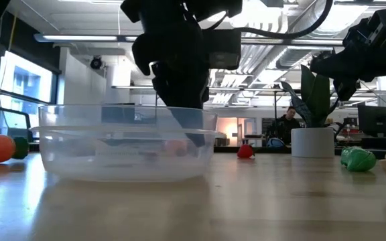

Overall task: Pick and placing Produce into tupperware
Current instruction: Move the transparent bin to the center of the table

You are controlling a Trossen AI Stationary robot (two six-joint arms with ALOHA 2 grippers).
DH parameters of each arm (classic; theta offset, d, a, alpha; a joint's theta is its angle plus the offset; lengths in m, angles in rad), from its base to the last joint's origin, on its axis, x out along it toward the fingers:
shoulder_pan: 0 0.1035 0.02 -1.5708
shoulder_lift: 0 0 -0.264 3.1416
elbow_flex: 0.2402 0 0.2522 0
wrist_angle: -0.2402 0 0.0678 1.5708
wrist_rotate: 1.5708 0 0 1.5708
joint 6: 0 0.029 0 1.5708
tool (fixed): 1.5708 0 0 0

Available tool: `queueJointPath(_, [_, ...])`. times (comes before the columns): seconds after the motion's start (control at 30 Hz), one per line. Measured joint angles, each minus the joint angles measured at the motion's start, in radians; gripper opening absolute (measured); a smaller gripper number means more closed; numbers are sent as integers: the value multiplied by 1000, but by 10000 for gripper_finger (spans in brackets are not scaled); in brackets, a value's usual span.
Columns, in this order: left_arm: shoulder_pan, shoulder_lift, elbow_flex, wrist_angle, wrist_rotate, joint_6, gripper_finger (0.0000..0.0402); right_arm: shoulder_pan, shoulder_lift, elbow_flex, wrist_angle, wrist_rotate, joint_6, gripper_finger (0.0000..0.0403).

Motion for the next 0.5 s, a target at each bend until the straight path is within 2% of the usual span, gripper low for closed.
queueJointPath(0.3, [51,0,0,-13,-31,47,5,0,0,0,0,0,0,0])
queueJointPath(0.5, [113,0,0,-91,-34,66,5,0,0,0,0,0,0,0])
